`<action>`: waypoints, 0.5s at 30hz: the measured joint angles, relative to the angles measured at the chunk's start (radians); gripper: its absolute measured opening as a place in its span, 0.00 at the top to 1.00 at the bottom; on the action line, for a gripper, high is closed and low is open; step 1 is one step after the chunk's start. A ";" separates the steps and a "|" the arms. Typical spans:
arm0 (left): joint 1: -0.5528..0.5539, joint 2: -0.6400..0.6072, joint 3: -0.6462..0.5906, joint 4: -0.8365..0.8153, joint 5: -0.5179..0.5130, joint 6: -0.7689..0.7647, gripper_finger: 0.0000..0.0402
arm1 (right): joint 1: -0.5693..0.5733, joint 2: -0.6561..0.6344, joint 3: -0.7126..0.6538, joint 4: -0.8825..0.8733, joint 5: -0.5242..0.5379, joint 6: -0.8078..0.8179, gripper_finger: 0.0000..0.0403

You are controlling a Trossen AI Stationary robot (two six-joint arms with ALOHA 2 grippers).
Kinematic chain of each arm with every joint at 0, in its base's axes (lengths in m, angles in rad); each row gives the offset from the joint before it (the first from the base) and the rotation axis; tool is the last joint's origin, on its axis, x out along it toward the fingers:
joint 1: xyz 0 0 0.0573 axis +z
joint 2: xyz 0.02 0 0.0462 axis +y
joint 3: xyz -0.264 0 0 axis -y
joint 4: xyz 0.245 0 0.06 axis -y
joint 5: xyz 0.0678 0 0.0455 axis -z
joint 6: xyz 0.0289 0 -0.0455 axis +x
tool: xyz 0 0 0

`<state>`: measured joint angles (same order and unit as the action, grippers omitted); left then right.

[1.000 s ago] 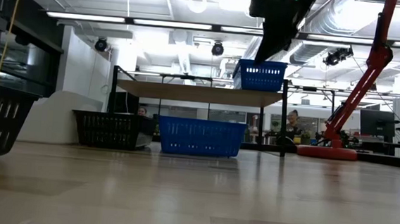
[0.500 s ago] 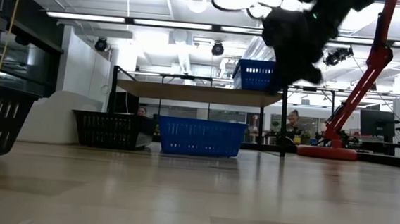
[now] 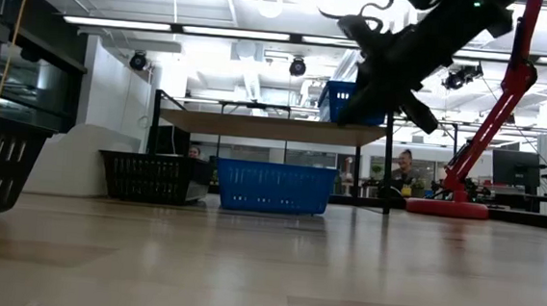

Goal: Stack baskets on shelf by color
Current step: Stack the blue bin on top of the other blue bins on the shelf

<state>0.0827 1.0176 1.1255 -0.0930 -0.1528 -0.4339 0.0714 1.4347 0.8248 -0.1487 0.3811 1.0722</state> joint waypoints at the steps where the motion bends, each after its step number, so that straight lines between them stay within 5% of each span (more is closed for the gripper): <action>1: 0.000 0.000 0.000 0.000 0.000 0.000 0.64 | -0.003 0.008 0.011 -0.025 0.005 -0.010 1.00; 7: 0.000 0.000 0.000 0.001 0.000 0.000 0.64 | -0.006 0.077 0.040 -0.005 0.004 -0.041 0.92; 15: 0.000 0.000 0.000 0.002 0.000 0.000 0.64 | -0.007 0.134 0.042 0.016 0.057 0.004 0.60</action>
<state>0.0826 1.0176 1.1255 -0.0913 -0.1528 -0.4339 0.0641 1.5688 0.8665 -0.1330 0.4384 1.0766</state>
